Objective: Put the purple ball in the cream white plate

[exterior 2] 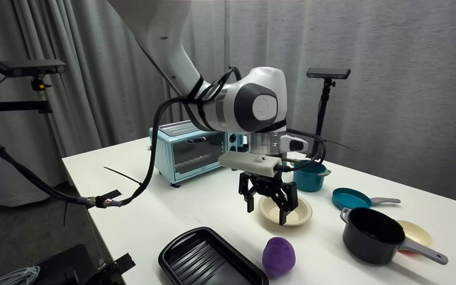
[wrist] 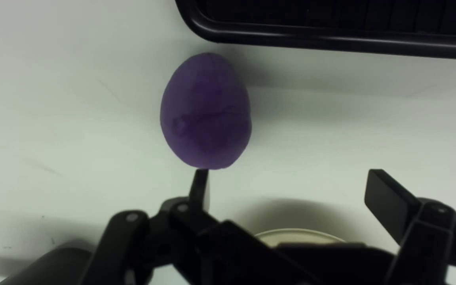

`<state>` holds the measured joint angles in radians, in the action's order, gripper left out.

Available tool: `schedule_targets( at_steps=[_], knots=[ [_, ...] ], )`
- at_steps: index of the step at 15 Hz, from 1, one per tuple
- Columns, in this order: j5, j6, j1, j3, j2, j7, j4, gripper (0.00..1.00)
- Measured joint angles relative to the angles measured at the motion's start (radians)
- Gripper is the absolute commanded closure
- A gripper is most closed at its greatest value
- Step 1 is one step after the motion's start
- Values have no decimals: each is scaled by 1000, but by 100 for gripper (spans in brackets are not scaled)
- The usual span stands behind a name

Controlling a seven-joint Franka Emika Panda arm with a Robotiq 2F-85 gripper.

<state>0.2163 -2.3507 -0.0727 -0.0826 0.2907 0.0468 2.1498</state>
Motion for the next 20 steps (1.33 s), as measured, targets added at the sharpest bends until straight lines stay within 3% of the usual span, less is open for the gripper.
schedule_targets(
  at_steps=[11, 12, 13, 20],
  knots=[
    [66, 14, 0, -76, 196, -39, -95, 0],
    [73, 17, 0, -87, 204, -42, -97, 17],
    [80, 22, -1, -97, 212, -44, -99, 26],
    [89, 63, -1, -121, 231, -76, -108, 80]
  ],
)
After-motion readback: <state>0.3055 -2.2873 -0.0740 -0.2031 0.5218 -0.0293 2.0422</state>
